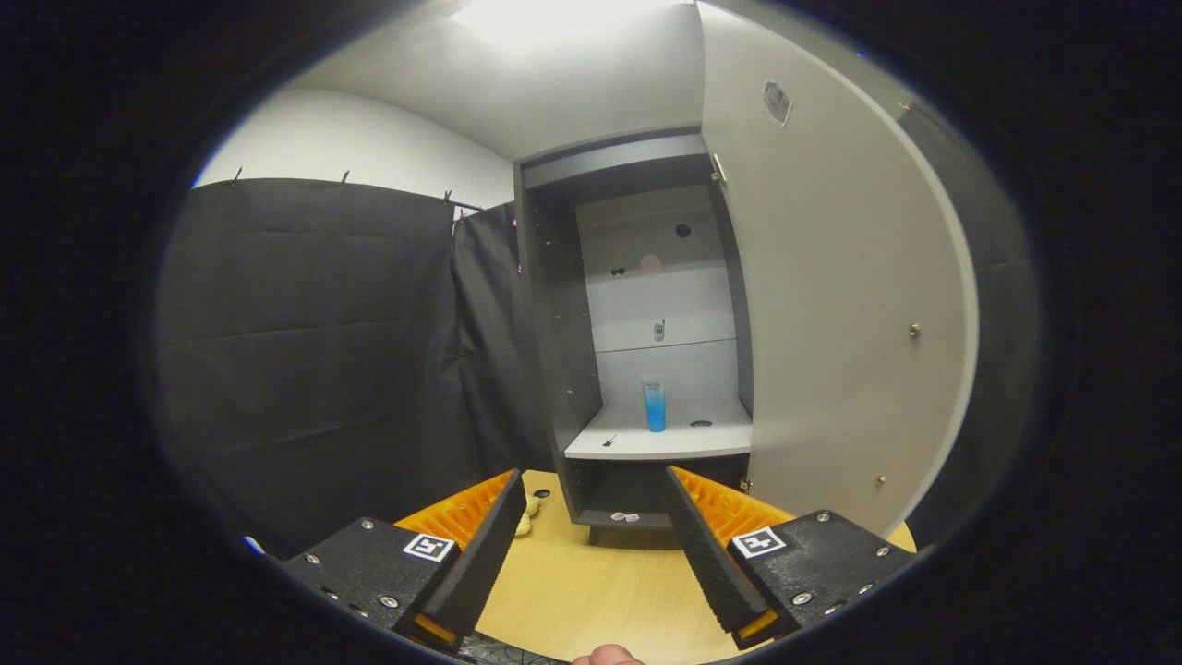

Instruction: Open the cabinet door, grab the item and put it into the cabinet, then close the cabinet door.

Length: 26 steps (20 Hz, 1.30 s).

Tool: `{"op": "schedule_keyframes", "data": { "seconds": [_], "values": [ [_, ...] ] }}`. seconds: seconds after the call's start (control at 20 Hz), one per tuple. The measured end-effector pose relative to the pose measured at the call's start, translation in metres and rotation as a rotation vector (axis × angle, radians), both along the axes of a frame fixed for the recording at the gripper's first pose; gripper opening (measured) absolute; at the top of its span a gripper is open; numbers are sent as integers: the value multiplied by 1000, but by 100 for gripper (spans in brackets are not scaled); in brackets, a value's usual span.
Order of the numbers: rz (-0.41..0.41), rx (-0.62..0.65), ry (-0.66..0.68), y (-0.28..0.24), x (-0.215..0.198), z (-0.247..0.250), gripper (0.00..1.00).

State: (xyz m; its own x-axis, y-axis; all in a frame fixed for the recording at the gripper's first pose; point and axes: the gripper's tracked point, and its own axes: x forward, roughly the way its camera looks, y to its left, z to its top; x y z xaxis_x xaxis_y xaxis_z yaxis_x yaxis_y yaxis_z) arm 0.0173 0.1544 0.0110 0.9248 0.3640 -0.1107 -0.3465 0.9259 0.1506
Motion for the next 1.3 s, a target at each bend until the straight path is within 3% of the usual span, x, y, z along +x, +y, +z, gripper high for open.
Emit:
{"op": "schedule_keyframes", "data": {
  "seconds": [0.15,0.35,0.7,1.1,1.3],
  "values": [
    [36,-34,2,-22,-29,6,93],
    [-3,-77,-20,-73,-53,20,93],
    [-218,-57,11,-192,-62,17,93],
    [-384,-69,-11,-275,19,26,93],
    [-345,-9,14,-260,48,22,93]
  ]
}}
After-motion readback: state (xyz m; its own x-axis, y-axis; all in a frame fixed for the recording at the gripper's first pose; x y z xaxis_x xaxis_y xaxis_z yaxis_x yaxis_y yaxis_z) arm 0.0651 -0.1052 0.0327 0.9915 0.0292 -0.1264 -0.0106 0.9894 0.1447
